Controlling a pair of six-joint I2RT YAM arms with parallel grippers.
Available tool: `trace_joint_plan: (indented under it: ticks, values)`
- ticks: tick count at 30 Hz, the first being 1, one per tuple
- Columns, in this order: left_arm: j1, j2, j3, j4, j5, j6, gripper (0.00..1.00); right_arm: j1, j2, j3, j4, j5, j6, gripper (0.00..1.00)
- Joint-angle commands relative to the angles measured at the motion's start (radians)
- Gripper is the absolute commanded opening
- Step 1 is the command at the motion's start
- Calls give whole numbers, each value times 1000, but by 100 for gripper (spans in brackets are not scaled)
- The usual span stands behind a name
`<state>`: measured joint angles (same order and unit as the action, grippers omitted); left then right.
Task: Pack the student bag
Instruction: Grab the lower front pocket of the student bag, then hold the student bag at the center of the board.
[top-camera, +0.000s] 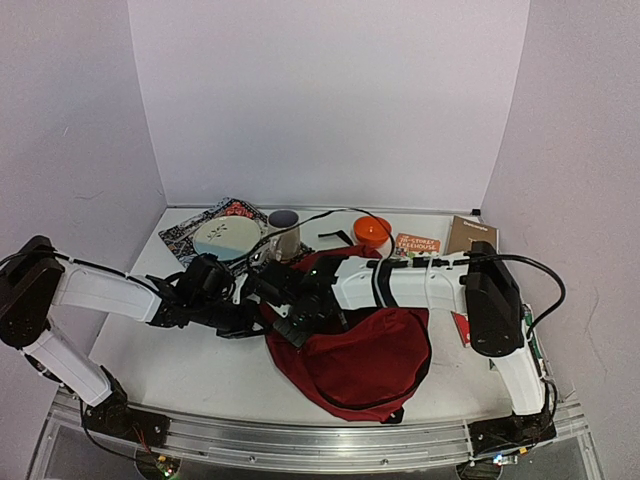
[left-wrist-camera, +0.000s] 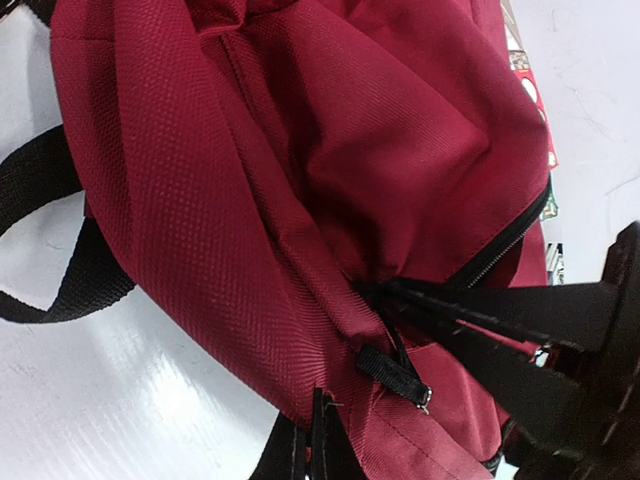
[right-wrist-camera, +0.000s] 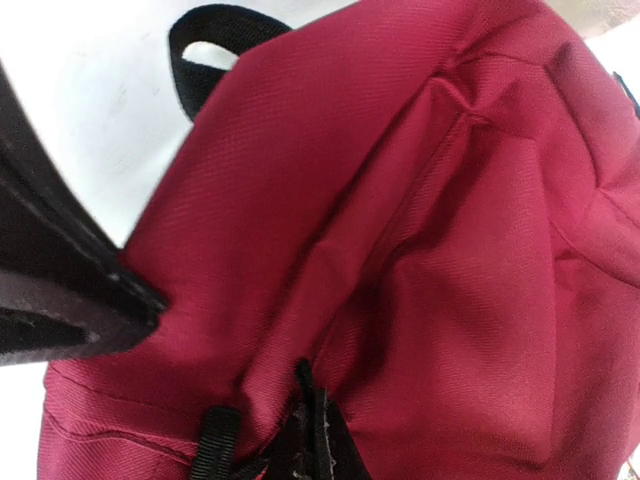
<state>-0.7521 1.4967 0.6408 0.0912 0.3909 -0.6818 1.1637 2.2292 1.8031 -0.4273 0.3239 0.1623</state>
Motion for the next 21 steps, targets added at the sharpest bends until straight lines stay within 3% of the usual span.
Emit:
trace_joint_plan:
  ticks: [1,9,21]
  values:
    - [-4,-42,-14,41,-38,0,0,2,-66,-31,-34,41,20,0]
    - [0,-26,-31,32,-100,5,0,2,-186,-149,43,58,72,0]
    - [42,3,-80,31,-172,8,0,-7,-307,-330,89,226,285,0]
